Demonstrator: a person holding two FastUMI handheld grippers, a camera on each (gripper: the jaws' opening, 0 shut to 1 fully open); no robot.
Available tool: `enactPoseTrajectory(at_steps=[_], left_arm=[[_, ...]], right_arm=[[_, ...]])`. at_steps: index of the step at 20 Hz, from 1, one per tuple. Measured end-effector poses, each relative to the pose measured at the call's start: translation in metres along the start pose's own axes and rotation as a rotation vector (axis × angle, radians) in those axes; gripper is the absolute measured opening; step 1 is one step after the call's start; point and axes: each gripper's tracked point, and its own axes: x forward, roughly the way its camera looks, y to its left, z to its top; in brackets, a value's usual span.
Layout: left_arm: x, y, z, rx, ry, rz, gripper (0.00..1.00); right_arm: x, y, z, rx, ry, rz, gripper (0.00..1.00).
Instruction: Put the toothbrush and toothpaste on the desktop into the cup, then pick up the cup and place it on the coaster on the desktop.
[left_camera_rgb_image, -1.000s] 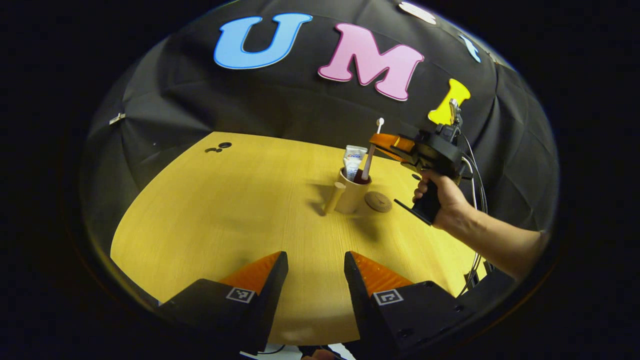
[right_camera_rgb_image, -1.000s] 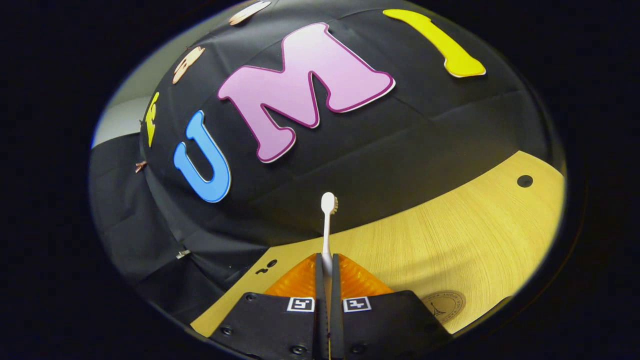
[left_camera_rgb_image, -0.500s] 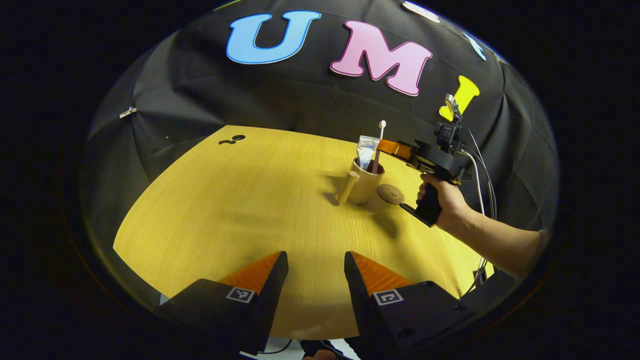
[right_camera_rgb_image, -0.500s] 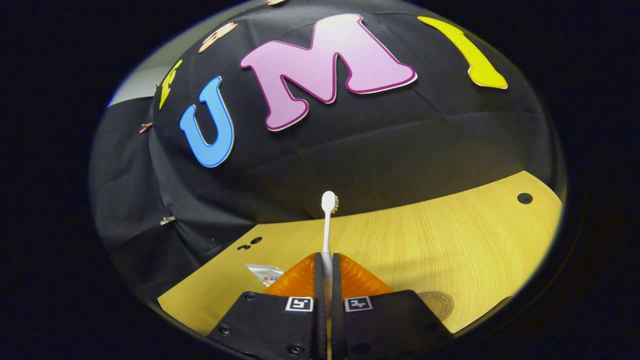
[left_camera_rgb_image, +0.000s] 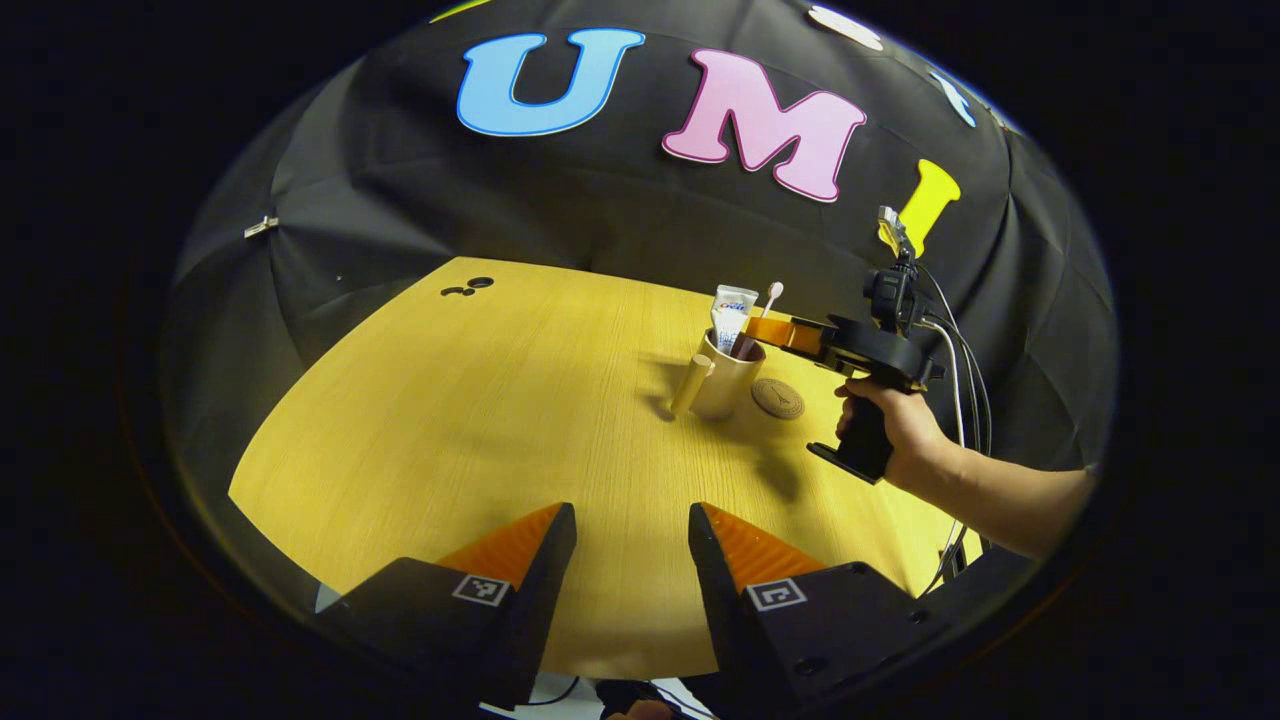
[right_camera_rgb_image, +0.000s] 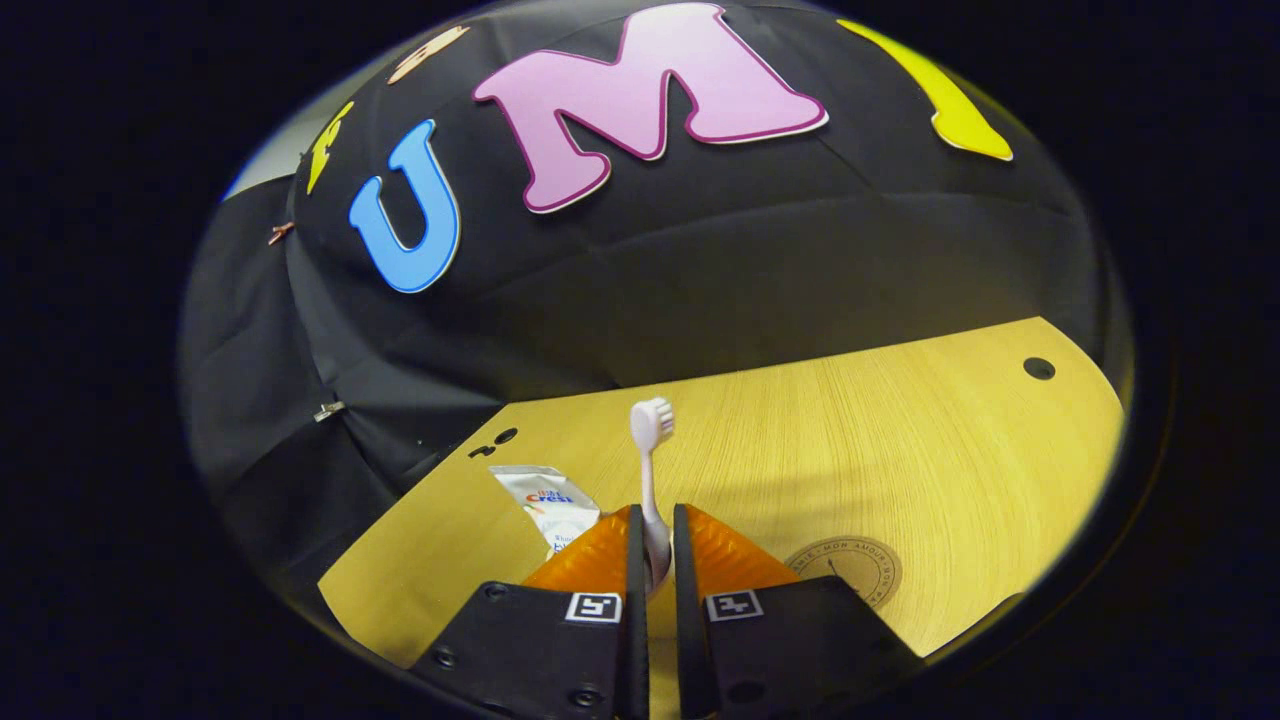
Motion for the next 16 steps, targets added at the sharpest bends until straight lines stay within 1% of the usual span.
enactPoseTrajectory(at_steps=[1, 2, 6, 7, 8, 9, 10, 11, 12, 13, 14, 15, 16], left_arm=[[-0.001, 0.0, 0.001, -0.003, 0.0, 0.002, 0.71], [-0.001, -0.001, 0.002, -0.006, -0.002, 0.004, 0.71], [0.006, -0.01, 0.008, -0.004, 0.005, -0.005, 0.71], [0.009, -0.012, 0.011, 0.005, 0.009, -0.008, 0.71], [0.012, -0.016, 0.014, 0.017, 0.013, -0.013, 0.71], [0.016, -0.02, 0.019, 0.031, 0.016, -0.022, 0.71], [0.02, -0.023, 0.023, 0.044, 0.019, -0.031, 0.71], [0.024, -0.028, 0.029, 0.06, 0.021, -0.043, 0.71], [0.029, -0.032, 0.034, 0.076, 0.024, -0.059, 0.71], [0.035, -0.038, 0.04, 0.094, 0.034, -0.08, 0.71], [0.04, -0.043, 0.042, 0.114, 0.051, -0.103, 0.71], [0.048, -0.048, 0.045, 0.135, 0.072, -0.123, 0.71], [0.058, -0.051, 0.047, 0.156, 0.094, -0.141, 0.71]], right_arm=[[-0.003, 0.0, -0.002, 0.012, 0.015, -0.002, 0.18], [-0.008, 0.0, -0.003, 0.018, 0.029, -0.003, 0.25], [-0.032, 0.0, -0.01, 0.012, 0.082, 0.013, 0.36], [-0.039, 0.001, -0.012, 0.02, 0.101, 0.021, 0.2], [-0.047, -0.001, -0.015, 0.025, 0.117, 0.023, 0.24], [-0.056, -0.003, -0.017, 0.029, 0.13, 0.023, 0.42], [-0.064, -0.007, -0.018, 0.038, 0.139, 0.017, 0.29], [-0.074, -0.009, -0.02, 0.047, 0.149, 0.02, 0.48], [-0.083, -0.011, -0.022, 0.057, 0.156, 0.017, 0.54], [-0.093, -0.014, -0.025, 0.065, 0.165, 0.022, 0.39], [-0.103, -0.017, -0.028, 0.07, 0.176, 0.02, 0.63], [-0.113, -0.021, -0.032, 0.074, 0.186, 0.021, 0.51], [-0.123, -0.026, -0.034, 0.079, 0.194, 0.018, 0.75]])
